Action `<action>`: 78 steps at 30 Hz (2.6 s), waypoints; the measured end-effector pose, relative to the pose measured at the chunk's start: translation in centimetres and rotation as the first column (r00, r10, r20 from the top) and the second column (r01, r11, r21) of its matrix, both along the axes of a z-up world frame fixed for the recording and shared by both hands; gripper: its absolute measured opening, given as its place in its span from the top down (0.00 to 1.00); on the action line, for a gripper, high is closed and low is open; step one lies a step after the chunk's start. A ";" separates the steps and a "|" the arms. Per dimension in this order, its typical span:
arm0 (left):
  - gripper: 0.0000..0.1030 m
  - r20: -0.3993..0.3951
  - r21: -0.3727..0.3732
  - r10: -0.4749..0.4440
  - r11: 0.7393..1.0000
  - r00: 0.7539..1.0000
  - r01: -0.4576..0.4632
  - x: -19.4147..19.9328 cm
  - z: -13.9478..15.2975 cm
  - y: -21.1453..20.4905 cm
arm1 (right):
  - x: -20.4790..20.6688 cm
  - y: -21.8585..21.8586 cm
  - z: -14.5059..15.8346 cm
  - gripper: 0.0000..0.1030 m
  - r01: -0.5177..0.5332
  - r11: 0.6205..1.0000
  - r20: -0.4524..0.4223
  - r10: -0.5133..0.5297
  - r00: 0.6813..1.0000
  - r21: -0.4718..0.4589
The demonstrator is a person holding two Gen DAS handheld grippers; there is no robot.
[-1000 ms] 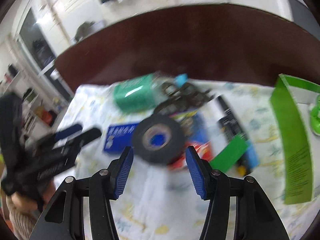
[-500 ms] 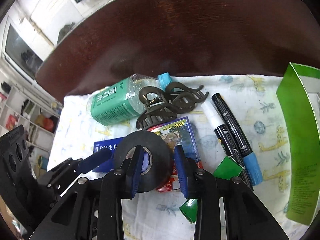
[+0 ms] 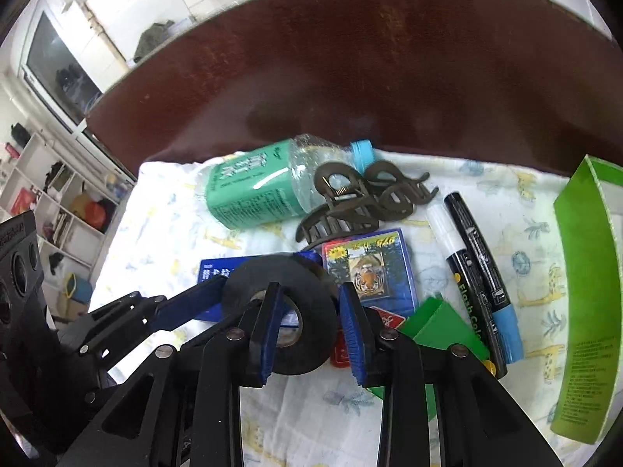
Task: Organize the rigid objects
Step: 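Withdraw the right tool and reach to the black tape roll, then grasp the black electrical tape roll with the right tool and lift, then carry the tape roll into the green box and open the right tool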
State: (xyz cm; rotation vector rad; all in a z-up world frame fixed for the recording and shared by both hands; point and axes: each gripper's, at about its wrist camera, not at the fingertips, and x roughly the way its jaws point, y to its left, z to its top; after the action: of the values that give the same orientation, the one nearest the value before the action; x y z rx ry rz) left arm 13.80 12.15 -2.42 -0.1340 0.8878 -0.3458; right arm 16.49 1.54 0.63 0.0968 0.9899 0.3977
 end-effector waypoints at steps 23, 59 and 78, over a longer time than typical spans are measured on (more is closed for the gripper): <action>0.65 -0.072 -0.072 0.079 0.994 0.994 -0.084 -3.1 -2.7 3.4 | -4.9 0.4 -1.1 0.60 -0.085 0.994 0.116 0.093 0.989 -0.074; 0.76 0.199 0.035 -0.077 0.997 0.977 0.071 -5.9 6.7 -4.1 | -9.4 -6.5 5.2 0.73 -0.013 0.999 0.327 0.000 0.945 0.038; 0.76 0.201 0.140 -0.384 0.922 0.901 0.362 -3.9 8.4 -24.0 | -11.8 -25.5 5.0 0.73 0.282 0.945 0.344 -0.324 0.882 0.167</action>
State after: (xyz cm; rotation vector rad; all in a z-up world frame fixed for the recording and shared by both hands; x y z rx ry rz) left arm 9.87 -11.87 5.98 0.1706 0.6999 -0.6616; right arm 4.69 -23.92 5.66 0.2675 0.5667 0.1713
